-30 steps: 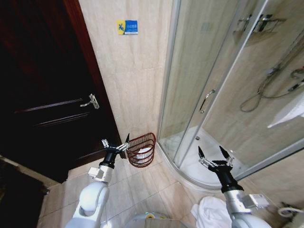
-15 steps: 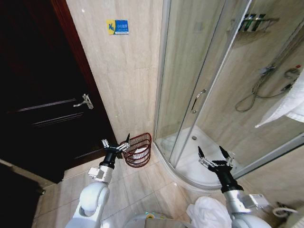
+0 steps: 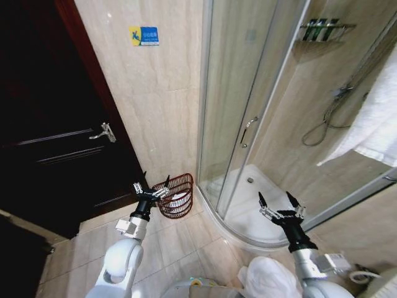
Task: Discard the used towel into the hamper.
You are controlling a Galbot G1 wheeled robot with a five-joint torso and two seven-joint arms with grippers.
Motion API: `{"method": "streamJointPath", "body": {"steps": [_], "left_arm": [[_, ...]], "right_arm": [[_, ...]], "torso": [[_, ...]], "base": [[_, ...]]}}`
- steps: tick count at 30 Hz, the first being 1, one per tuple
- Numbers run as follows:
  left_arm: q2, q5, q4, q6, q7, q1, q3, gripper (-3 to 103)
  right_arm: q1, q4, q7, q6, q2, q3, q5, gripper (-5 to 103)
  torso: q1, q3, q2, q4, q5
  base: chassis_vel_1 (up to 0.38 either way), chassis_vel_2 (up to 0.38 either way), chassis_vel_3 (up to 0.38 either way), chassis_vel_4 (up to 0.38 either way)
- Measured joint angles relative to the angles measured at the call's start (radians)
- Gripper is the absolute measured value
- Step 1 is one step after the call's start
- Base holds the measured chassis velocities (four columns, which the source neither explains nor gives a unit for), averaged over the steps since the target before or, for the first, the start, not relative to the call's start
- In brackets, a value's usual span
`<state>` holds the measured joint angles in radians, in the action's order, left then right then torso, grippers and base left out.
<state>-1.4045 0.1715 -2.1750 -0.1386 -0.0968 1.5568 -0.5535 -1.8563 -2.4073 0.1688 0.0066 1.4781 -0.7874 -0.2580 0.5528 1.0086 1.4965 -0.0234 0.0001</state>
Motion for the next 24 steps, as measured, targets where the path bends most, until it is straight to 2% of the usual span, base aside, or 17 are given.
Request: {"method": "streamJointPath", "body": {"steps": [24], "left_arm": [[0.002, 0.004, 0.001, -0.007, 0.000, 0.003, -0.005, 100]], "right_arm": [[0.000, -0.004, -0.001, 0.000, 0.002, -0.001, 0.001, 100]], "torso": [[0.000, 0.000, 0.000, 0.0001, -0.0001]], "base": [[-0.069, -0.095, 0.068, 0.089]]}}
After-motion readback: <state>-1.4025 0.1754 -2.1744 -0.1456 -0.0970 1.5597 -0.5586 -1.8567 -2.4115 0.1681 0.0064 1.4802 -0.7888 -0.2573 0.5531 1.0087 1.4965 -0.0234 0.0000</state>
